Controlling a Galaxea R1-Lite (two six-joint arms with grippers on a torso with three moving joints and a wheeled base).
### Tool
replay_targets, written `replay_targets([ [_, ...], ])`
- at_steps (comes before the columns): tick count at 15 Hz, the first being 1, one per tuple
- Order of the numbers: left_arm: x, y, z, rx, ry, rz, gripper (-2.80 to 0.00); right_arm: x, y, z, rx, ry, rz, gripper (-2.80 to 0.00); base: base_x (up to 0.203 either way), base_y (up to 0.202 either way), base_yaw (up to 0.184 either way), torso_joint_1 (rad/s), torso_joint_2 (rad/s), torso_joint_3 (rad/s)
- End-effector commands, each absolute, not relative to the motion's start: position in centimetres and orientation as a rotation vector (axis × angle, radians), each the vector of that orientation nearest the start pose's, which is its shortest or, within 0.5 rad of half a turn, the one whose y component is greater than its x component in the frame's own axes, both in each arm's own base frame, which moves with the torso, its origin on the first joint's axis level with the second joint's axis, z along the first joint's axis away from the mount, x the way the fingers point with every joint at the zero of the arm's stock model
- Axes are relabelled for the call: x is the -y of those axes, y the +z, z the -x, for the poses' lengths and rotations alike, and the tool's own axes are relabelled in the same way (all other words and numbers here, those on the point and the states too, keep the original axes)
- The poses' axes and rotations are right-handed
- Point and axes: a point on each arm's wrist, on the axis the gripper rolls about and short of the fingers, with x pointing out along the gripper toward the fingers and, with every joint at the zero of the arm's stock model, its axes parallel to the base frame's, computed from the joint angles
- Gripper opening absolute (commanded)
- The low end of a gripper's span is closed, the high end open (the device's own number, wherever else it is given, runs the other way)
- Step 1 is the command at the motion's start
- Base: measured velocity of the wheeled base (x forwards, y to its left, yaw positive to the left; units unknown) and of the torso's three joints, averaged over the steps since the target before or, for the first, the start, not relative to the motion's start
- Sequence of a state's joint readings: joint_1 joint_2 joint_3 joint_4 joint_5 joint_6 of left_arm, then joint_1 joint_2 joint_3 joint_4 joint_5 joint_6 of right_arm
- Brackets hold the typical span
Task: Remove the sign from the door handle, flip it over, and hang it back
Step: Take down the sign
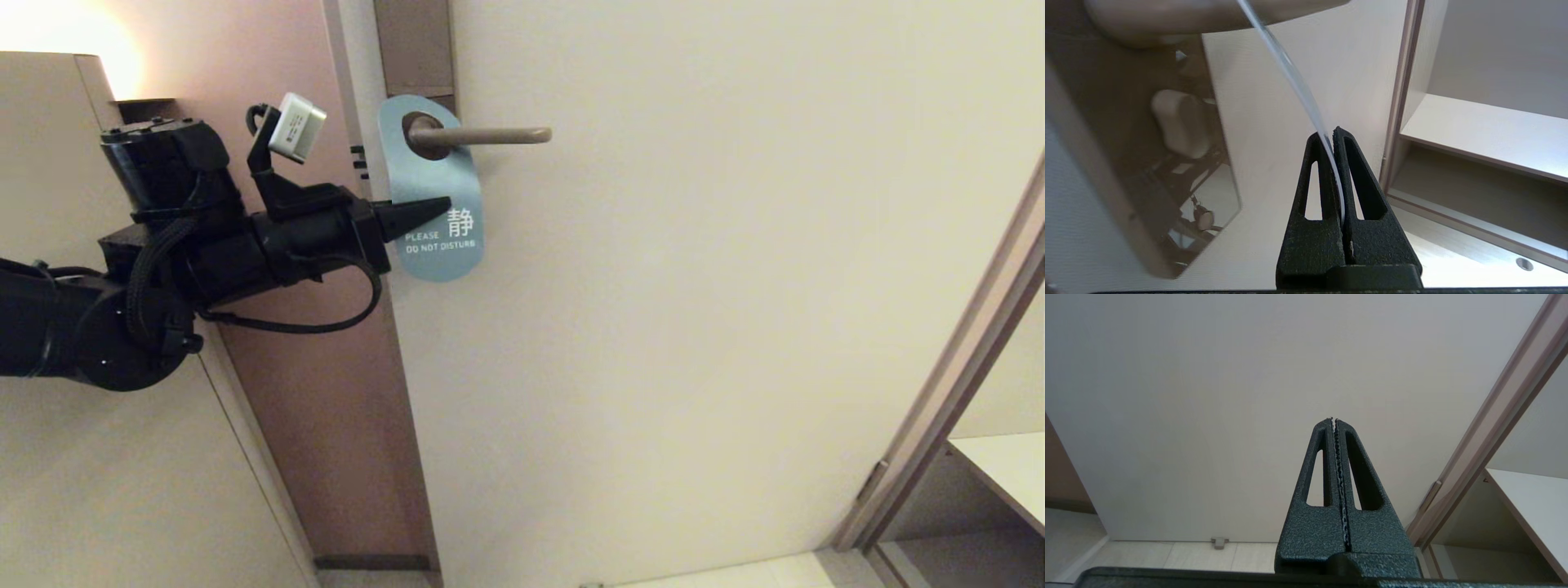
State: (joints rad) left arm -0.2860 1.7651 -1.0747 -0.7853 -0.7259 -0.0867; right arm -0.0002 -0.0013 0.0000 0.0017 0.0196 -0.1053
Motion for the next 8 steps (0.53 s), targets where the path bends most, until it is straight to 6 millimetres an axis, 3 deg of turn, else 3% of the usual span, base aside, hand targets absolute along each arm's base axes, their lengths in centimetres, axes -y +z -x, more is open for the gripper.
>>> replay_targets([
  [1, 11.4, 25.4, -31.4, 0.061, -1.023, 0.058, -2.8, 0.0, 7.5, 2.3, 0.0, 0.02, 0.106, -2.8, 0.0, 0.0, 0.0, 0.0, 0.0, 0.0],
  [8, 12.8, 25.7, -30.8, 0.069, -1.026, 0.059, -2.8, 0.0, 7.5, 2.3, -0.001, 0.019, 0.106, -2.8, 0.0, 0.0, 0.0, 0.0, 0.0, 0.0],
])
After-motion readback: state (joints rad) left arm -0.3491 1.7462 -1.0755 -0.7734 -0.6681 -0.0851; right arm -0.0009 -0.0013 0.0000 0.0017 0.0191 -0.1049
